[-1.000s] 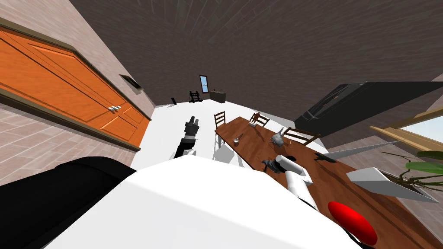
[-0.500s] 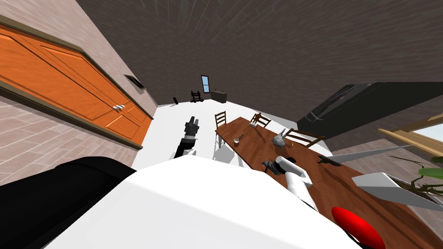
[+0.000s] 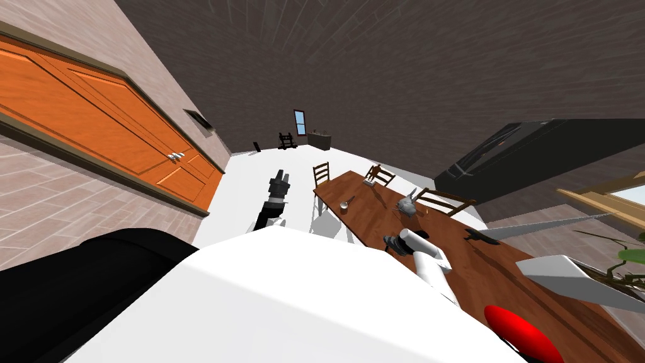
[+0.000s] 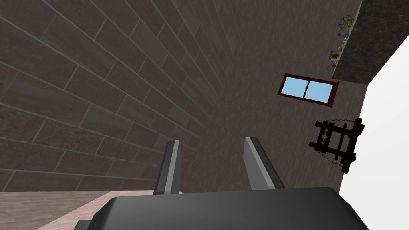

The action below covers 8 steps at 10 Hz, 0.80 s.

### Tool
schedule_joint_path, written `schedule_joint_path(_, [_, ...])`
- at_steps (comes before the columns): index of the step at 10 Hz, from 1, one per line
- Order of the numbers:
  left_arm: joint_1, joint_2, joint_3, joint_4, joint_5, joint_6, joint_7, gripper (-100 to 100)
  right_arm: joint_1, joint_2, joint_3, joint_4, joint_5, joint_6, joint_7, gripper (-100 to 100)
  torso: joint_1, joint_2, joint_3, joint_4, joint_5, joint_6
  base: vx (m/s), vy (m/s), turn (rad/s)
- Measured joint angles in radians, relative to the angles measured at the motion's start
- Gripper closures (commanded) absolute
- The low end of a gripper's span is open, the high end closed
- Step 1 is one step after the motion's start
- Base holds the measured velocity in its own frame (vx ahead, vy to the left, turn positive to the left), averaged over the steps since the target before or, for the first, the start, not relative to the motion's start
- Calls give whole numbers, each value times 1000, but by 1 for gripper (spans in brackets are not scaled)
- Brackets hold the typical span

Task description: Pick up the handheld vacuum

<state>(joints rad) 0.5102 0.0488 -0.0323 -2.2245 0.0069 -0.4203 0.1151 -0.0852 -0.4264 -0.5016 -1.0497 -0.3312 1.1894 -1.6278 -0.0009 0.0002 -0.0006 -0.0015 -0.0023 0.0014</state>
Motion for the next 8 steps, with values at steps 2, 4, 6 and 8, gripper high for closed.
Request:
schedule_joint_path(2, [0, 0, 0, 0, 0, 0, 0, 0, 0, 0, 0, 0, 0, 0, 0, 100, -1, -1, 0, 0, -1, 0, 0, 0, 0])
schedule_joint_path(4, [0, 0, 0, 0, 0, 0, 0, 0, 0, 0, 0, 0, 0, 0, 0, 100, -2, -1, -1, 0, -1, 0, -5, 12, -37])
schedule_joint_path(6, [0, 0, 0, 0, 0, 0, 0, 0, 0, -15, 1, -31, -11, 36, 2, 100, 1, 0, 0, 0, 0, 1, -5, 45, -85])
schedule_joint_path(8, [0, 0, 0, 0, 0, 0, 0, 0, -5, -26, 3, -38, -17, 56, 5, 0, 1, 0, 0, 0, 0, 0, -1, 11, -8])
